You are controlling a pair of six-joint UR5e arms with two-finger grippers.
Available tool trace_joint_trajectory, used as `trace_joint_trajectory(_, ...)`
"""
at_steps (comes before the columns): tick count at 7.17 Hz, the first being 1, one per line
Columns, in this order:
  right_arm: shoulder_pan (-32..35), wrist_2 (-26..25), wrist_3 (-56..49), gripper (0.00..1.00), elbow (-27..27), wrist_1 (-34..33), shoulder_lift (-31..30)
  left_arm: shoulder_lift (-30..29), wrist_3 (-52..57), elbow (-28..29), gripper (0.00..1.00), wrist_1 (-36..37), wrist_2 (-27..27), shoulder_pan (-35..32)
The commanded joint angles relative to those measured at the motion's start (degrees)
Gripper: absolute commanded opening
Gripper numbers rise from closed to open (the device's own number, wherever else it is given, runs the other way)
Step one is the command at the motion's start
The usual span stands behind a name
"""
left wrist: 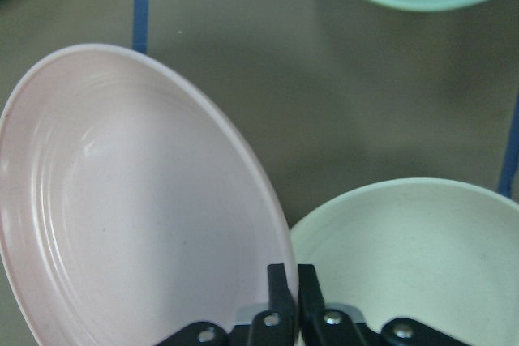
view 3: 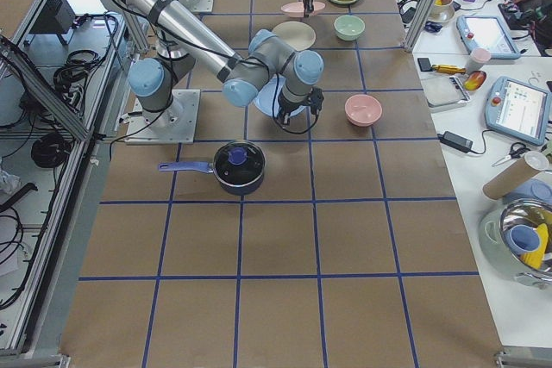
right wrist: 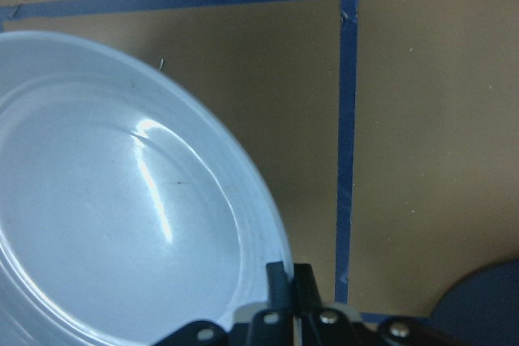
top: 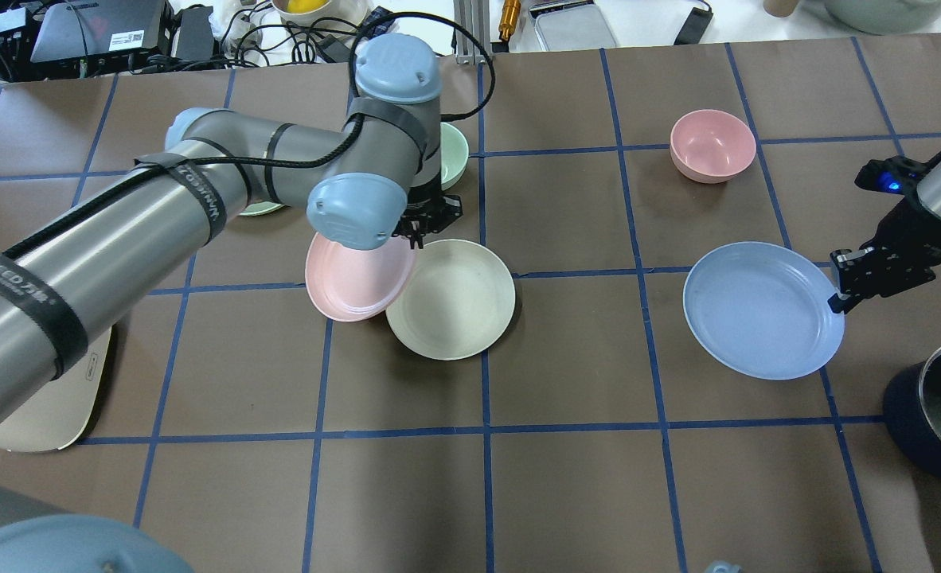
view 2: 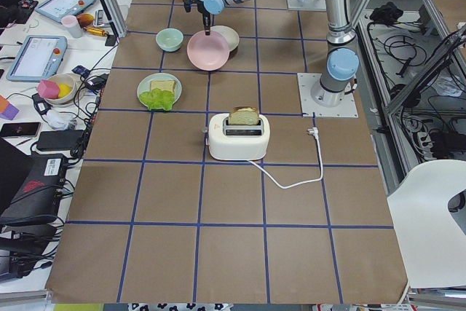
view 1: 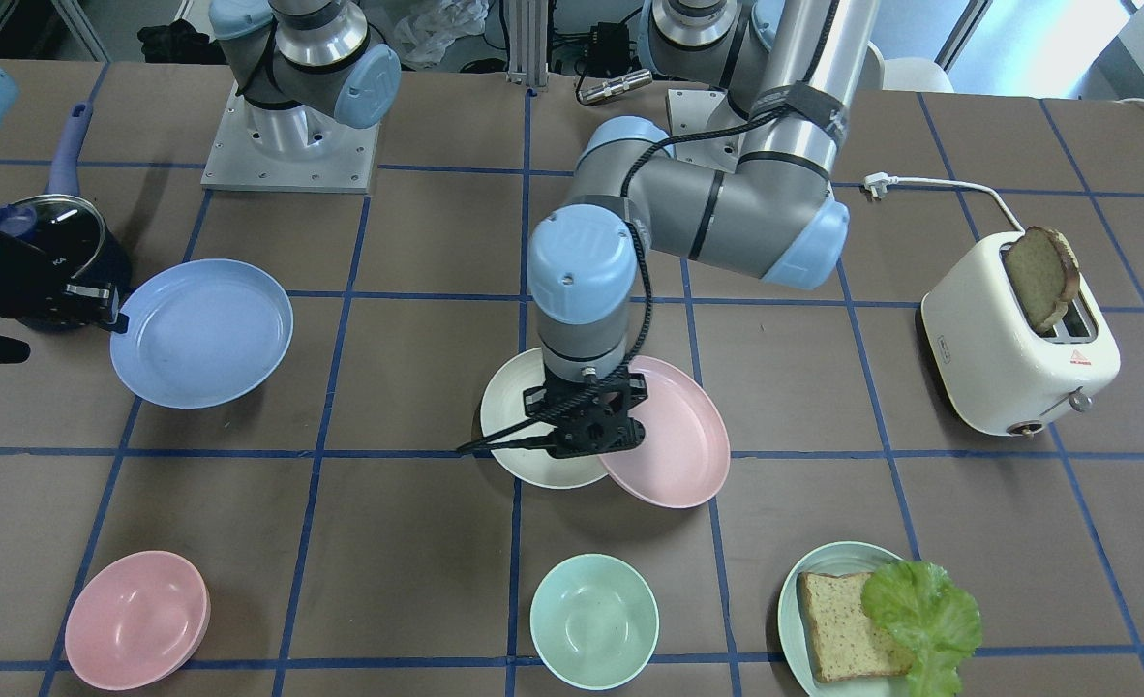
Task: Stack three plates with pink and blue
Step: 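Carry the pink plate onto the cream plate with the left gripper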
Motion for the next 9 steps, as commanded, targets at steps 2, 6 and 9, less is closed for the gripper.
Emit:
trace_joint_trajectory(2,0.30,0.33,0.13,0.00,-6.26,5.59,0.43,-3.67,-9.53,7.55,0.00,-2.64,0.08,-7.91)
trace_joint_trajectory(6,0.48,1.12,0.39,0.00,-6.53,5.60,0.96,-4.39,-9.39,7.05,0.98,-6.27,1.92,-9.86)
trace_joint_trajectory(9,1.53,1.21,0.74,0.00,-7.49,5.51,0.61,-2.20,-3.94,7.92,1.00,-6.61,2.72,-7.68)
